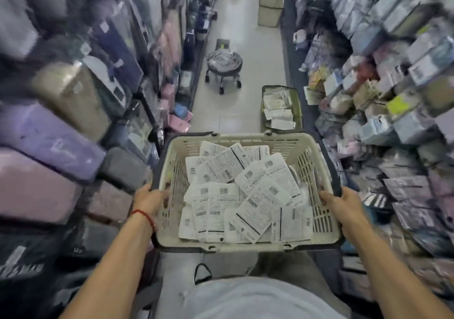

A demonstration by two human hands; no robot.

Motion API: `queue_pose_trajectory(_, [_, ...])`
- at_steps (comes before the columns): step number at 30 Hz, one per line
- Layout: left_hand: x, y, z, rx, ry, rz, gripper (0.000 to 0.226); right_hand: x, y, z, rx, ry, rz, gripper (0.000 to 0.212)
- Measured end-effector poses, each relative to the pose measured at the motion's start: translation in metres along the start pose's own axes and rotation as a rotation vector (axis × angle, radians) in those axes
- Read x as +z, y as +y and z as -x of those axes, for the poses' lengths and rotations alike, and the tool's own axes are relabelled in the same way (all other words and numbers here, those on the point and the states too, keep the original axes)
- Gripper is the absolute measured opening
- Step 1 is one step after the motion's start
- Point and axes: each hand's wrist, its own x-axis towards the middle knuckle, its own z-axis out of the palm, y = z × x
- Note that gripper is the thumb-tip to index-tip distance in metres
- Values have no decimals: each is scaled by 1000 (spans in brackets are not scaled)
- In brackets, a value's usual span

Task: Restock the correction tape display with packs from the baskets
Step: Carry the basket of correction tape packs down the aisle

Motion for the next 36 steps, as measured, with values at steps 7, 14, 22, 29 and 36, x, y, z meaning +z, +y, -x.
queue_pose_trajectory(7, [102, 163, -121, 121, -44, -82, 30, 46, -96, -183, 34, -46, -117, 27])
queue_pose_trajectory(14, [210, 339, -212, 200, -8, -146, 32, 70, -223, -363, 60, -64, -164, 12])
queue_pose_trajectory(22, [307, 504, -381, 176, -146, -126, 43, 123, -373, -532, 23, 12, -150, 17])
queue_pose_trajectory(29, [397, 657, -532, 177, -281, -167, 41, 173, -494, -635, 61, 156, -169, 19])
queue_pose_trajectory(36, [499, 801, -647, 210, -373, -254, 37, 208, -566, -781, 113, 232, -217, 15])
